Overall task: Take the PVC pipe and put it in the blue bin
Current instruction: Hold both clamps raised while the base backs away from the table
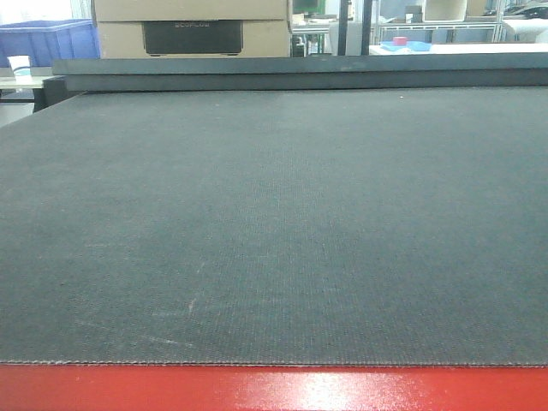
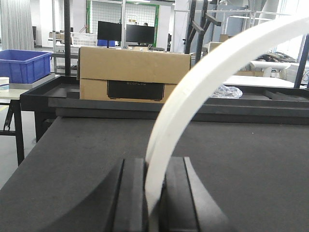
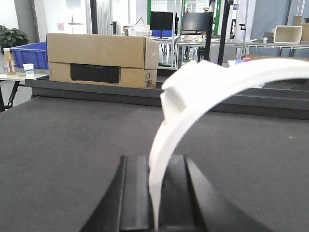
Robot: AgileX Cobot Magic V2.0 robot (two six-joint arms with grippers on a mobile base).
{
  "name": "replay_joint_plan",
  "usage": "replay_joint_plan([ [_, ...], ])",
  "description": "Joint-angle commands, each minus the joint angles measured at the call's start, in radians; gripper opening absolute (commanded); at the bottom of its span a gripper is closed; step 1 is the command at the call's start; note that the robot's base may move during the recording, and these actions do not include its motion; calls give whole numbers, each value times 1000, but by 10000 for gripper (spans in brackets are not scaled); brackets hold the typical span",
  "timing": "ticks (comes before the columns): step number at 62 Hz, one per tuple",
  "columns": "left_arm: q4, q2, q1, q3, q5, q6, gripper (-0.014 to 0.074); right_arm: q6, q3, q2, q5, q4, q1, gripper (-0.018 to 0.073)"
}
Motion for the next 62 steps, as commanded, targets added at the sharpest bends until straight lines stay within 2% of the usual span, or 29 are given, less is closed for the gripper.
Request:
replay_joint_plan([
  [1,-8,-6,-4,-1,-21,-3,-111,-9,1,-6,-13,-5,3,-162],
  [62,-8,-6,-4,-1,-21,-3,-111,-9,1,-6,-13,-5,3,-162],
])
